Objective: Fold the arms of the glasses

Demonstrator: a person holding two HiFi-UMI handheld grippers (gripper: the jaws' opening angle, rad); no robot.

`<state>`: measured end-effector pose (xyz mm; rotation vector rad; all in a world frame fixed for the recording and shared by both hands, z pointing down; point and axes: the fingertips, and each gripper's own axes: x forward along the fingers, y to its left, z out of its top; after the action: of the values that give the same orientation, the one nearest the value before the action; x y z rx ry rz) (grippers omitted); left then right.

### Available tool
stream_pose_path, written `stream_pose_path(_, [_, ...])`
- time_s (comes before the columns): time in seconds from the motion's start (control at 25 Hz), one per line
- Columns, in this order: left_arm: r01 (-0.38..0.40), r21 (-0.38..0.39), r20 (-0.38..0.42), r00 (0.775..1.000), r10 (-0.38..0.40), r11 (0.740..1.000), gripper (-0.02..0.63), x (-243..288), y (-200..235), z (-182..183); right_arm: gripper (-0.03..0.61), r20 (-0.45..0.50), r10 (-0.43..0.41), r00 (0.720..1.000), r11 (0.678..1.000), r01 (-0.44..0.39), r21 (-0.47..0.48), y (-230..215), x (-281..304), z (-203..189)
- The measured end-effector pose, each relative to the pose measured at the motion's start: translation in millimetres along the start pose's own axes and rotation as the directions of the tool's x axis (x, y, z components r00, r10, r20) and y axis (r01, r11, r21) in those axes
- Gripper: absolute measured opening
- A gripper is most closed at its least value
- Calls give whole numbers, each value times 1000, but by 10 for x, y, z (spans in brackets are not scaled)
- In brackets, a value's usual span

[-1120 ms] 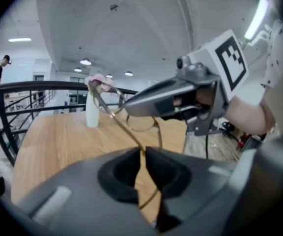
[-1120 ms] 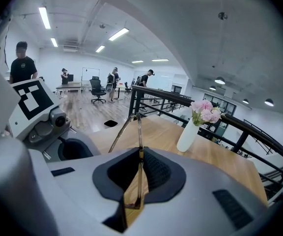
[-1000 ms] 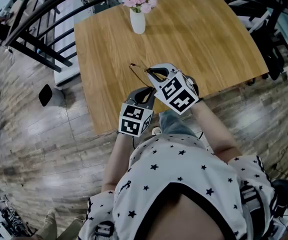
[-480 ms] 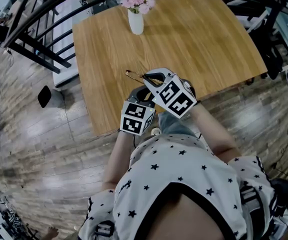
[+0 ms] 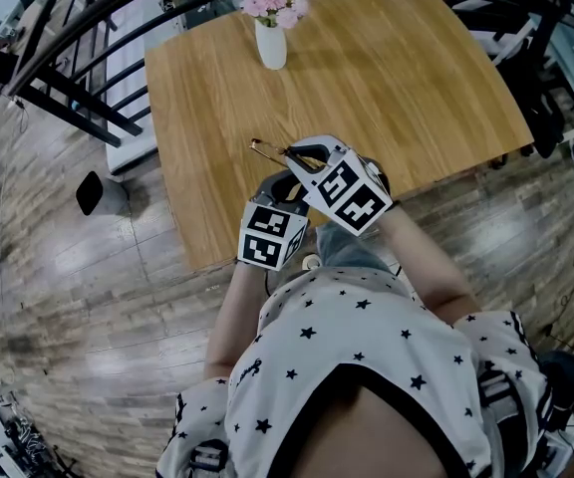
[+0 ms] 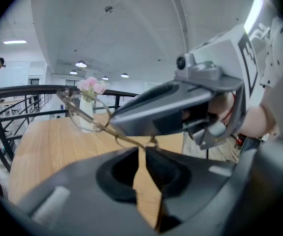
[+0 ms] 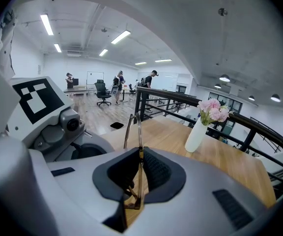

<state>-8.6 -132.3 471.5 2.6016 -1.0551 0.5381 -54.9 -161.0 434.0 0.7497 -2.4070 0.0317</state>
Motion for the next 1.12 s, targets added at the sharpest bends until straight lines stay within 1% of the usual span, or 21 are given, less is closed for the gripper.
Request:
stream_pose_path(0.16, [0, -13, 9, 1000, 0, 1000, 43, -32, 11, 15, 21, -4, -20, 1000, 1000, 20, -6, -74, -23, -7])
stream_pose_path(0.32, [-10, -32, 22, 1000, 10, 999, 46, -80, 56, 29, 21, 1, -31, 1000, 999, 31, 15, -133, -41, -22])
stream_pose_path(0.52, [-40, -54, 49, 998, 43, 998, 46, -156, 129, 57, 21, 2, -52, 999, 998, 52, 27, -233, -74, -50])
stream_pose_path(0.72, [-67, -93, 86, 993, 75, 993, 46, -271, 210, 62, 21, 1, -78, 997, 996, 78, 34, -327, -98, -54])
stream_pose_path(0.92, [-71, -123, 114, 990, 85, 990, 48, -362, 244, 31, 21, 1, -108, 994, 993, 108, 43, -461, -148, -68])
stream_pose_path(1.12, [-72, -145, 123, 988, 90, 987, 61, -425, 254, -30, 21, 1, -140, 990, 989, 139, 48, -576, -208, -68])
